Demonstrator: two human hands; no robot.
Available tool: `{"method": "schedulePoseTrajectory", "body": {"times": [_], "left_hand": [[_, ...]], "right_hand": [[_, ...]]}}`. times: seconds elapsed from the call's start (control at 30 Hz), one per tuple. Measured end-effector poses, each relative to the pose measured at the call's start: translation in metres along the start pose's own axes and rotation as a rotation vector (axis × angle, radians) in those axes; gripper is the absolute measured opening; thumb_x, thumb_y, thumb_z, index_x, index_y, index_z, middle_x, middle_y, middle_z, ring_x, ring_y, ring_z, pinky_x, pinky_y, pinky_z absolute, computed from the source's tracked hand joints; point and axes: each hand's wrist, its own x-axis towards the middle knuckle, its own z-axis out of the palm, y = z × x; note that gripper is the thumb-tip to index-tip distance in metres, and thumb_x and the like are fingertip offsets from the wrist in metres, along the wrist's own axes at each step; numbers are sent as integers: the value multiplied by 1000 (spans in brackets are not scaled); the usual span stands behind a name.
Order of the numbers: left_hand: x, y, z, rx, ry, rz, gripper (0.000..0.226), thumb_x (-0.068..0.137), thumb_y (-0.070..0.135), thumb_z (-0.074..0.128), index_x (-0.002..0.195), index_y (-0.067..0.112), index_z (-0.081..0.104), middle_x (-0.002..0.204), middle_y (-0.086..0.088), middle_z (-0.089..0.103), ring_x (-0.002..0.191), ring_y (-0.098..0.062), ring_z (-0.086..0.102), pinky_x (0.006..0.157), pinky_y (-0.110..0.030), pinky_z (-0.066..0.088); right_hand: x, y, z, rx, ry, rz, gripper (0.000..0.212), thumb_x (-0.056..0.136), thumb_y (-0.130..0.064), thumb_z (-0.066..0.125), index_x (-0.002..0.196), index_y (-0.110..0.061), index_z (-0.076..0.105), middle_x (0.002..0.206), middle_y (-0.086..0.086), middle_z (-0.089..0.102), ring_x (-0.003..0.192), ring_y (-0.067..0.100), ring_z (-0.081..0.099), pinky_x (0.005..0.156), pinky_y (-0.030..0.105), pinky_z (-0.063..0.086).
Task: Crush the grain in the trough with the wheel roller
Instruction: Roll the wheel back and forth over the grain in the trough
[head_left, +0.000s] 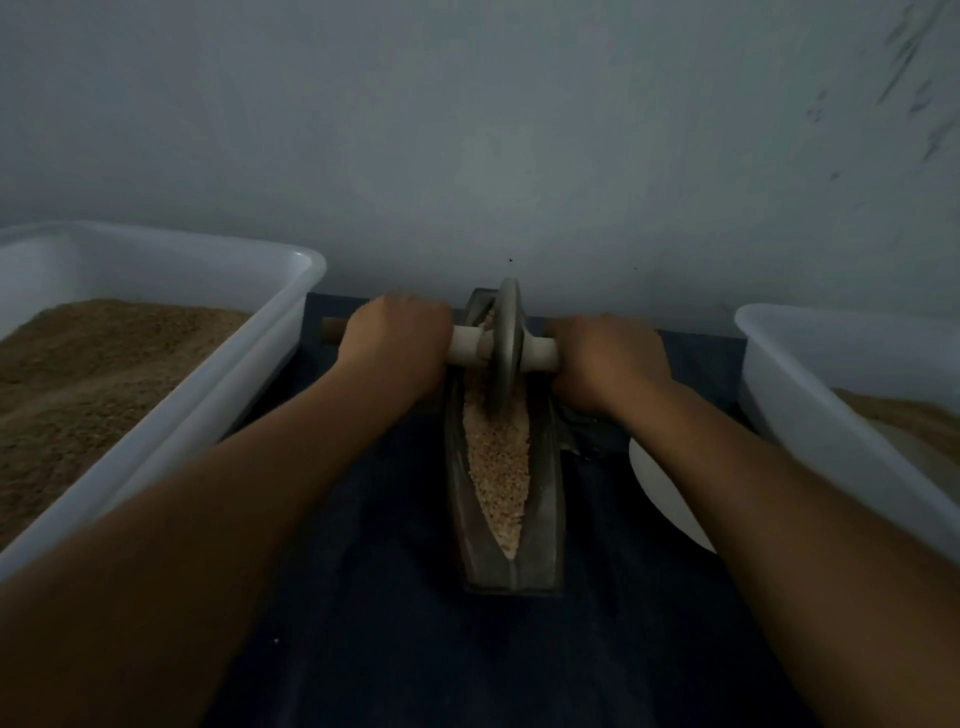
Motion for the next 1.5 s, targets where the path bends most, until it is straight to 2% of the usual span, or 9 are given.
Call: {"method": "schedulePoseTrajectory", "body": {"times": [0.2,0.5,0.57,0.67,0.77,0.87,1.0,1.23,1.5], "left_hand": [[-44,9,-13,6,-21,-17,32,86,30,69,110,17,53,101,-5,63,91,-25,62,65,-34,38],[-104,15,-33,136,191,90,25,88,35,63,105,23,50,99,6,64,87,-13,61,71,-26,24],[-112,14,-34,107,207,89,25,87,36,64,104,24,51,98,7,64,86,-12,61,75,-25,30],[-114,13,-31,47,225,89,25,84,34,66,102,22,53,93,4,64,79,-14,59,91,-29,41],[-108,12,-19,3,201,75,29,82,31,68,100,22,47,94,2,61,74,-13,47,77,-28,37],[-86,9,-8,-61,154,56,37,80,30,72,103,23,44,101,2,60,87,-16,57,83,-30,41],[-47,6,0,-92,105,30,36,81,28,71,107,22,46,104,-1,62,92,-20,61,83,-36,44],[10,4,0,-48,63,7,27,87,20,65,110,16,51,108,-8,64,97,-29,62,71,-35,36],[14,2,1,-79,8,-56,24,92,22,60,115,18,56,111,-9,64,101,-30,61,72,-36,38]], "right_hand": [[-52,-9,-4,-34,203,-54,18,76,-32,68,91,-28,60,83,-4,66,75,23,63,52,30,17],[-118,-15,-33,76,265,-125,19,72,-15,77,80,-13,60,71,5,61,60,23,52,58,28,27],[-123,-16,-38,92,287,-128,21,70,-13,78,77,-12,58,68,6,60,58,24,51,57,28,28],[-123,-16,-38,105,300,-142,21,70,-12,79,77,-11,59,68,6,60,58,24,52,58,28,28],[-113,-15,-30,79,302,-151,21,70,-14,78,80,-12,60,69,6,60,58,23,51,58,29,29],[-93,-14,-17,5,309,-156,23,70,-16,78,79,-13,57,67,5,58,56,24,50,57,29,25],[-52,-7,-6,-69,207,-114,23,73,-21,72,82,-15,52,77,6,62,67,29,57,58,32,20],[8,7,5,34,-53,-14,26,82,-32,69,105,-20,66,107,8,67,95,29,63,66,28,38],[19,3,2,-18,-62,6,30,84,-33,70,111,-22,65,109,7,66,94,27,63,63,28,36]]}}
